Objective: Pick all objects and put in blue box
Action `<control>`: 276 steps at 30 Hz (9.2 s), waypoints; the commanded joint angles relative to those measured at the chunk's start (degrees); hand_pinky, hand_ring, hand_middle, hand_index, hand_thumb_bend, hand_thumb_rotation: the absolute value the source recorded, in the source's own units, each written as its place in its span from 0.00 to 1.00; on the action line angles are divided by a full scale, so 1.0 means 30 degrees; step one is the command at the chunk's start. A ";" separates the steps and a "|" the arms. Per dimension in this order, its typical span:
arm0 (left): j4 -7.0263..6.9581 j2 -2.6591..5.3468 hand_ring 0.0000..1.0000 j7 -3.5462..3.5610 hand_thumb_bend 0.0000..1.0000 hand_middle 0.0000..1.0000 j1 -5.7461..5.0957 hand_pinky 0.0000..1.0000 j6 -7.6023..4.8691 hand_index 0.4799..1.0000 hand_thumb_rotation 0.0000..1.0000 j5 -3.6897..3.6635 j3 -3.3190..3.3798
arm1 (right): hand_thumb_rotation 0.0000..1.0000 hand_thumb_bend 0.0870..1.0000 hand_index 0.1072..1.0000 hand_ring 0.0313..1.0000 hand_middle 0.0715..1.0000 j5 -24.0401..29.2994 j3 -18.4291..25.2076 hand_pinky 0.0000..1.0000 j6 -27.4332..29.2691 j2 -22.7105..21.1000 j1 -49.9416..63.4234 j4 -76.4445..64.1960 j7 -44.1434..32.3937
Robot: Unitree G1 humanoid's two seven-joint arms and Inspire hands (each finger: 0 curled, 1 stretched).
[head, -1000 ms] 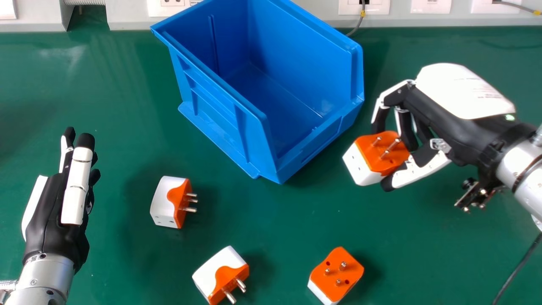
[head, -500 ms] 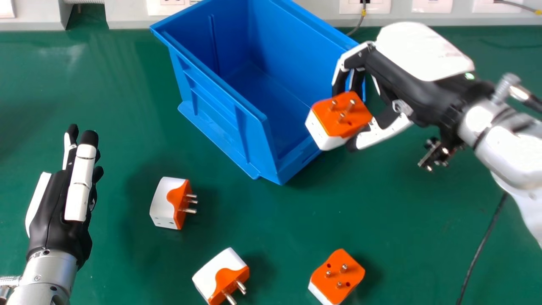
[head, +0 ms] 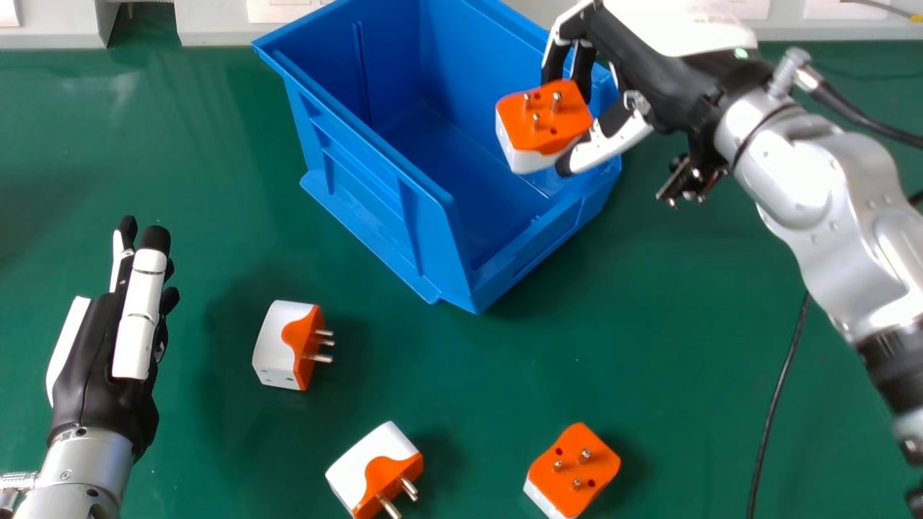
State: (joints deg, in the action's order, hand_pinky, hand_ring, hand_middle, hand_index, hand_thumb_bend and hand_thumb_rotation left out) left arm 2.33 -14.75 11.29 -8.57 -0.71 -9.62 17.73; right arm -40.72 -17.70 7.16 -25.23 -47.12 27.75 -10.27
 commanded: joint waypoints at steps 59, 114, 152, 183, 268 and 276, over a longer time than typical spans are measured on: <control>-0.2618 0.0473 1.00 -0.0642 0.59 1.00 -0.1060 0.97 0.0369 1.00 1.00 0.0197 -0.0723 | 0.38 0.56 0.89 0.70 0.84 -0.1575 -0.5118 0.52 -0.2313 0.5964 -0.7715 1.2690 0.5131; -0.1715 0.0122 1.00 -0.0402 0.59 1.00 -0.0140 0.98 0.0370 1.00 1.00 0.0098 -0.0718 | 0.23 0.40 0.90 0.88 0.94 -0.1659 0.0433 0.74 -0.5124 -0.0299 0.6646 -1.3439 0.2579; -0.0815 0.0190 1.00 -0.0465 0.58 1.00 -0.0376 0.99 -0.0469 1.00 1.00 0.0201 -0.0582 | 0.33 0.48 0.87 0.87 0.89 -0.0830 0.4670 0.75 0.2705 -0.2866 2.2664 -1.6865 0.2625; -0.1287 0.0165 1.00 -0.0517 0.59 1.00 -0.0519 1.00 -0.0222 1.00 1.00 0.0141 -0.0357 | 0.36 0.48 0.86 0.89 0.89 -0.1911 0.0862 0.78 0.5716 -0.4259 1.7012 -1.1819 -0.1356; -0.3210 -0.0013 1.00 -0.0639 0.53 1.00 -0.0204 0.98 0.2478 1.00 1.00 -0.0040 0.0179 | 0.19 0.29 0.79 0.83 0.84 -0.4137 -0.3685 0.71 0.8711 -0.4937 1.2390 -0.4422 0.0620; -0.3358 0.0005 1.00 -0.0619 0.54 1.00 -0.0203 0.98 0.2588 1.00 1.00 -0.0027 0.0181 | 0.23 0.28 0.78 0.81 0.83 -0.4513 -0.3934 0.69 0.8727 -0.4876 1.2082 -0.3744 0.1545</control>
State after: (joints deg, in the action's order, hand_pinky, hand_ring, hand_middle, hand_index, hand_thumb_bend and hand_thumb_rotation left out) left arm -5.91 -14.15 9.56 -9.47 7.13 -9.18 17.65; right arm -51.76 -28.24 34.74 -39.61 -11.19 13.81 -4.98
